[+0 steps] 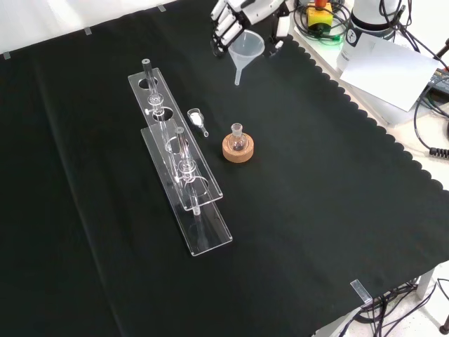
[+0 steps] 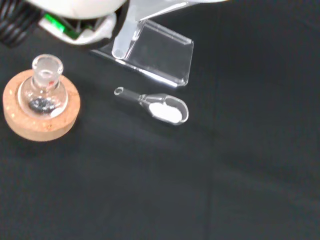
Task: Place the funnel on the round-bottom flask.
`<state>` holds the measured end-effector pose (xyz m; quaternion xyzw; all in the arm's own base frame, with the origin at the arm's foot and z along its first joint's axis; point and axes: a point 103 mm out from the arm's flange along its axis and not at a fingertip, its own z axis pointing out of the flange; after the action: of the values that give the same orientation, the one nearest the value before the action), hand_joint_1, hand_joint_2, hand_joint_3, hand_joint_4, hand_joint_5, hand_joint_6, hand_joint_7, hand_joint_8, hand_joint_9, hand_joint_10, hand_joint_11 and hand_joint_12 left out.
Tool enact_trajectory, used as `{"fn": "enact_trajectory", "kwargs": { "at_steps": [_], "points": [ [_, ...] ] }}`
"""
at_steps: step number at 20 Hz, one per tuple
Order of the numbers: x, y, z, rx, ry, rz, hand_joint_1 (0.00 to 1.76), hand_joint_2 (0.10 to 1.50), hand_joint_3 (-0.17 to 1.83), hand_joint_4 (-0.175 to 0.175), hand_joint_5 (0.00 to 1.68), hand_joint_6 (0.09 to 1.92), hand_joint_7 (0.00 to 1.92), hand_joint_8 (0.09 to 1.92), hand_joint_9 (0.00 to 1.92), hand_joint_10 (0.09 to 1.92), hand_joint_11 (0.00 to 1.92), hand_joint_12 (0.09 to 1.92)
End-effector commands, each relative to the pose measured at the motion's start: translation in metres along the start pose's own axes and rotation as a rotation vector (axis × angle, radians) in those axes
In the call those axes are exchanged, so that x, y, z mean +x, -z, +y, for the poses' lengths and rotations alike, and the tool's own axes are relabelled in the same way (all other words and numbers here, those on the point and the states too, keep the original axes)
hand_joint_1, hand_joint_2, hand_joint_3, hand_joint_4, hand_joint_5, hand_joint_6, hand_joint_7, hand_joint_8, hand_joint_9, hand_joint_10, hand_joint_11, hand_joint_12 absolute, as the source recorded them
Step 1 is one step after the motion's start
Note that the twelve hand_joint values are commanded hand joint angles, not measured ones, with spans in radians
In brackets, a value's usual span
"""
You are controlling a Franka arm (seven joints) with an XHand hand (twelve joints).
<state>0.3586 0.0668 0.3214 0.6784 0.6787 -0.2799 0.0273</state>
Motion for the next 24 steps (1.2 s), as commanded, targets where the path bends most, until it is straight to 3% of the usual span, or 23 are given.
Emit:
{"fn": "enact_trajectory", "kwargs": {
  "at_steps": [1,12,24],
  "points": [
    [0.029,-0.007,0.007,0.022,0.040,-0.004,1.00,0.59,0.76,0.022,0.55,0.72,0.58,0.66,0.96,0.45,0.72,1.26],
    [0.042,-0.011,0.026,0.020,0.102,-0.023,1.00,0.59,0.76,0.024,0.55,0.74,0.59,0.66,0.97,0.45,0.72,1.26],
    [0.042,-0.018,0.041,0.042,0.100,-0.019,1.00,0.59,0.77,0.025,0.55,0.76,0.59,0.66,0.97,0.45,0.72,1.26]
  ]
}}
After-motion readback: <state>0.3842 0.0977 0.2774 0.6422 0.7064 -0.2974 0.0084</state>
